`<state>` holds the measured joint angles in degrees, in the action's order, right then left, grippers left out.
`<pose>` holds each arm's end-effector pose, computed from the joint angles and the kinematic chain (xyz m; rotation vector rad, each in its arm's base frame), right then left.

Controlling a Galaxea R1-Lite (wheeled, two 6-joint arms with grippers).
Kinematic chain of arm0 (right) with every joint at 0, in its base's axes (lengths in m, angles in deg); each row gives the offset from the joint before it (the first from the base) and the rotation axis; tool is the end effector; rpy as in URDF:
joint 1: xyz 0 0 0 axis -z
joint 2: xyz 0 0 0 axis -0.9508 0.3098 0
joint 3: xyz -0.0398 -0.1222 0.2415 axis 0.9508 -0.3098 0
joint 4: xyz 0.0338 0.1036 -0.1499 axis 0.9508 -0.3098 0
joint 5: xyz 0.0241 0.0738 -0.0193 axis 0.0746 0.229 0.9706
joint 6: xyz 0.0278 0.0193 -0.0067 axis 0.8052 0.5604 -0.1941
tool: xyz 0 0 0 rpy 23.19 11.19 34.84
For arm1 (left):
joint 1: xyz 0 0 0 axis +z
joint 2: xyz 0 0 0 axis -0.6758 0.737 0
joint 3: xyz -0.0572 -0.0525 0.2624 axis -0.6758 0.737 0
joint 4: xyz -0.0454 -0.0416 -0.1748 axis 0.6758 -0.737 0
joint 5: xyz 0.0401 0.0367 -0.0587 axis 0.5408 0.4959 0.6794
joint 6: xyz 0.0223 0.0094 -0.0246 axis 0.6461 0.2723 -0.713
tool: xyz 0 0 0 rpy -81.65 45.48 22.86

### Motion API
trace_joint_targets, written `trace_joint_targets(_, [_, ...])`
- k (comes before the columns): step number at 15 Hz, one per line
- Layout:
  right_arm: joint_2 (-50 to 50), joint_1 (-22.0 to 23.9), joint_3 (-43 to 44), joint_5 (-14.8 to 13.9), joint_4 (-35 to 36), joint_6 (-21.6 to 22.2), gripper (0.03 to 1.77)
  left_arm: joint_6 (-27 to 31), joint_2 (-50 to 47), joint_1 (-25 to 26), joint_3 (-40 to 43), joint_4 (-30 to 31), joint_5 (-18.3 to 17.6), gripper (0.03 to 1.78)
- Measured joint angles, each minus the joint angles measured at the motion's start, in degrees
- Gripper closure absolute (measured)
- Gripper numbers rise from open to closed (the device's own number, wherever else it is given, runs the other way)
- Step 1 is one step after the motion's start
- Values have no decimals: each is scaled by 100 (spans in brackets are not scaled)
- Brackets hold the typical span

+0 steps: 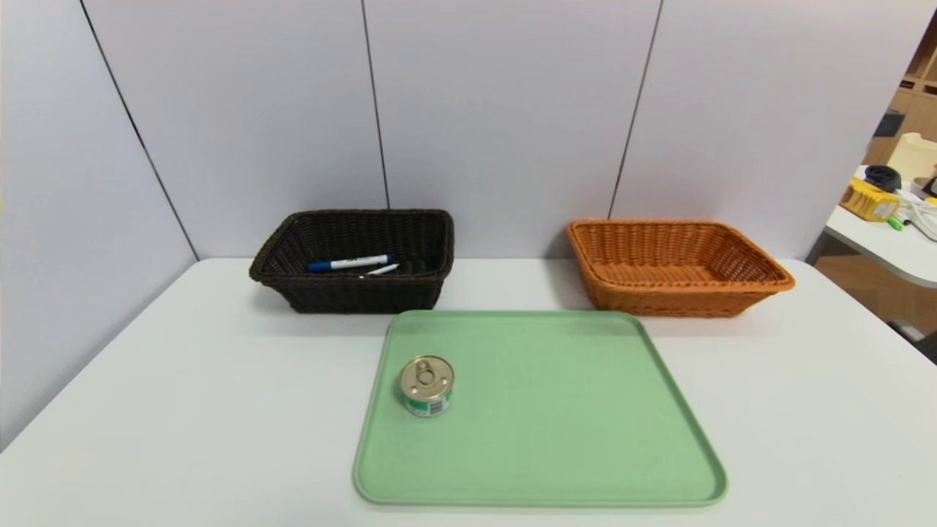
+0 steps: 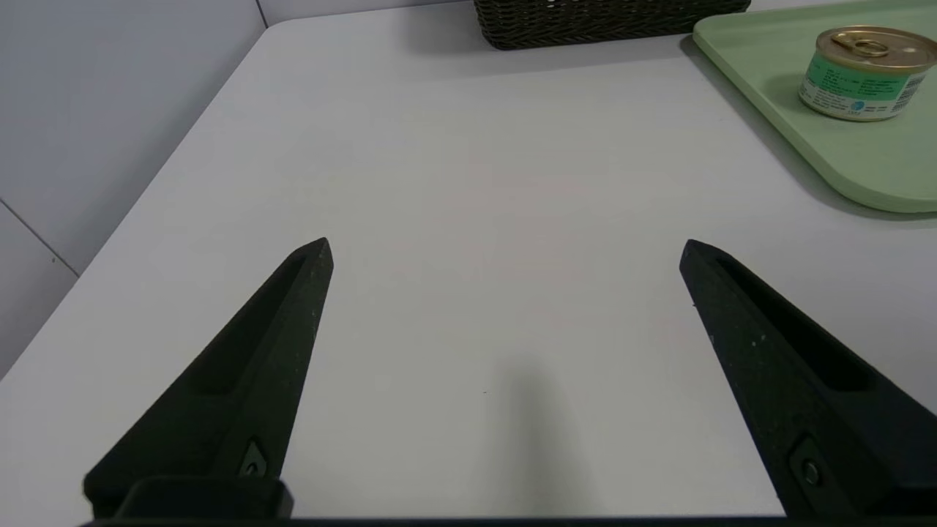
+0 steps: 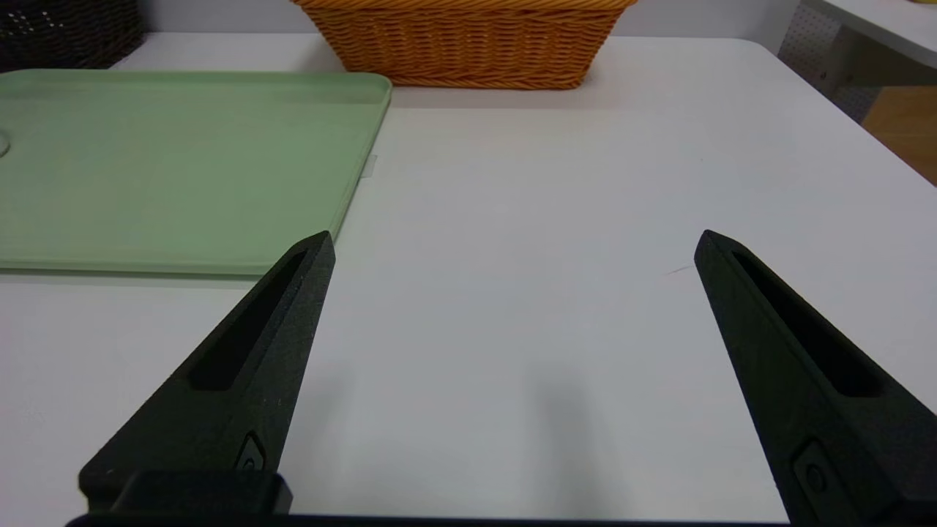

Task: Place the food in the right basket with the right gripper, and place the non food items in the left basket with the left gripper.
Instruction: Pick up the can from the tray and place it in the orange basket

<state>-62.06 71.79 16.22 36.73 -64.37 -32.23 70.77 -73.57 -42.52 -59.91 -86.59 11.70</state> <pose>0.0098 0.0001 0.0758 -0.0119 0.0004 0.0105 0.0101 -0.0012 0.0747 0.0594 0.0043 -0.0342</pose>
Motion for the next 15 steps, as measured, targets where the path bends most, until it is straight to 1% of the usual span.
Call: trace_joint_targets(15, [0,0,0,-2,2,0,10,-4,0,-5,0,2,2,12])
